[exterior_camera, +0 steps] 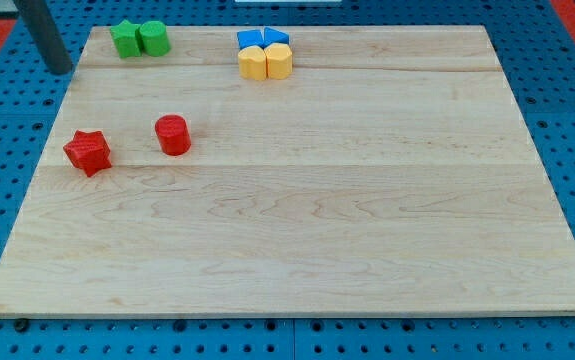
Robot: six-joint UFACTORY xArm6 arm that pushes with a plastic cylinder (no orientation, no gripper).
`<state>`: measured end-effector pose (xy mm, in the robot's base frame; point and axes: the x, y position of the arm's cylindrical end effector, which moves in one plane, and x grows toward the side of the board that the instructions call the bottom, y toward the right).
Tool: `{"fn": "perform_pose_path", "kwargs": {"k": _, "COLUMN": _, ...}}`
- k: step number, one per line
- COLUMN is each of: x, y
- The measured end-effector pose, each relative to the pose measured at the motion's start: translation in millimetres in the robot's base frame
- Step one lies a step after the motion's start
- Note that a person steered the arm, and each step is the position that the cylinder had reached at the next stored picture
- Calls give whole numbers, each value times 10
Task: Move the green star closer to the red circle
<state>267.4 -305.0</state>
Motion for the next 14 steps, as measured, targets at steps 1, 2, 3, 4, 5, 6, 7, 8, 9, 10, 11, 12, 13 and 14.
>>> {"fn": "perform_pose_path", "kwargs": {"k": 1, "x": -387, "y": 2}}
{"fn": "perform_pose_path", "kwargs": {"k": 2, "x": -548, "y": 14}}
{"fn": "perform_pose_path", "kwargs": {"k": 3, "x": -764, "y": 388}}
{"fn": "perform_pose_path", "kwargs": {"k": 4, "x": -764, "y": 548}}
{"fn": "perform_pose_path", "kwargs": {"k": 5, "x": -764, "y": 885}}
{"fn": "perform_pose_path", "kwargs": {"k": 6, "x": -763, "y": 1076}}
{"fn": "perform_pose_path", "kwargs": {"k": 7, "x": -746, "y": 962}}
{"fn": "perform_pose_path", "kwargs": {"k": 8, "x": -664, "y": 927}}
{"fn": "perform_pose_path", "kwargs": {"k": 9, "x": -501, "y": 863}}
{"fn": "perform_pose_path", "kwargs": {"k": 10, "x": -399, "y": 864}}
{"fn": "perform_pose_path", "kwargs": {"k": 11, "x": -309, "y": 861}}
{"fn": "perform_pose_path", "kwargs": {"k": 12, "x": -157, "y": 787}}
{"fn": "perform_pose_path", "kwargs": {"k": 13, "x": 44, "y": 821}}
{"fn": "perform_pose_path", "kwargs": {"k": 14, "x": 154, "y": 860}}
